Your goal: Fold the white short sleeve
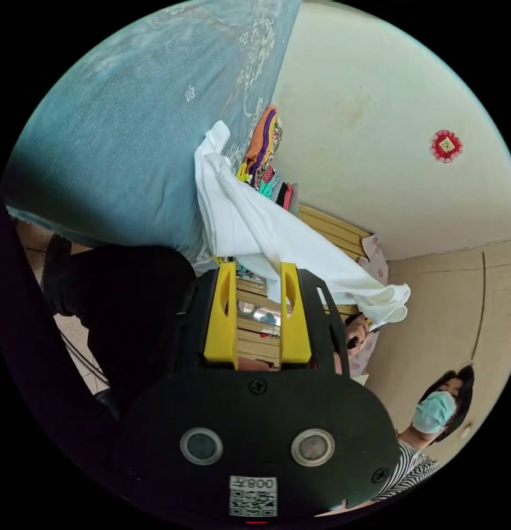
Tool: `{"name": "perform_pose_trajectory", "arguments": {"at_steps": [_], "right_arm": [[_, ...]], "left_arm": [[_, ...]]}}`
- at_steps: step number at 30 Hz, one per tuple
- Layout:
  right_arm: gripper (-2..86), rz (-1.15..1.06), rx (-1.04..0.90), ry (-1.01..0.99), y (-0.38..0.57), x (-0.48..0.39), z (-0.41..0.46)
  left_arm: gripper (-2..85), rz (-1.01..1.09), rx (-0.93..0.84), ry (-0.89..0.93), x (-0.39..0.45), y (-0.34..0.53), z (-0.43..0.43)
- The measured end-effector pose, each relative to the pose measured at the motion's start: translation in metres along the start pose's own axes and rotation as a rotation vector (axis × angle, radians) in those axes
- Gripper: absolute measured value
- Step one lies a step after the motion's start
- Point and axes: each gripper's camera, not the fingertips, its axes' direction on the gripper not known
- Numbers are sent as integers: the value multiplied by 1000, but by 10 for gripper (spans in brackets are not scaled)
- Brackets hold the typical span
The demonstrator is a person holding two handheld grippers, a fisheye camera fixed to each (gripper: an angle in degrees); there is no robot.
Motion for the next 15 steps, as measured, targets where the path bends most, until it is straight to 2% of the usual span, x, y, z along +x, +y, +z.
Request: {"name": "perform_pose_trajectory", "arguments": {"at_steps": [6, 12, 15], "right_arm": [[2, 8, 13, 17, 20, -11, -21], [1, 17, 34, 42, 38, -17, -42], [1, 24, 58, 55, 45, -17, -55]], "left_arm": [[87, 40, 24, 77, 56, 8, -10], [25, 82, 47, 124, 120, 33, -28], [17, 126, 98, 204, 164, 50, -51]]}}
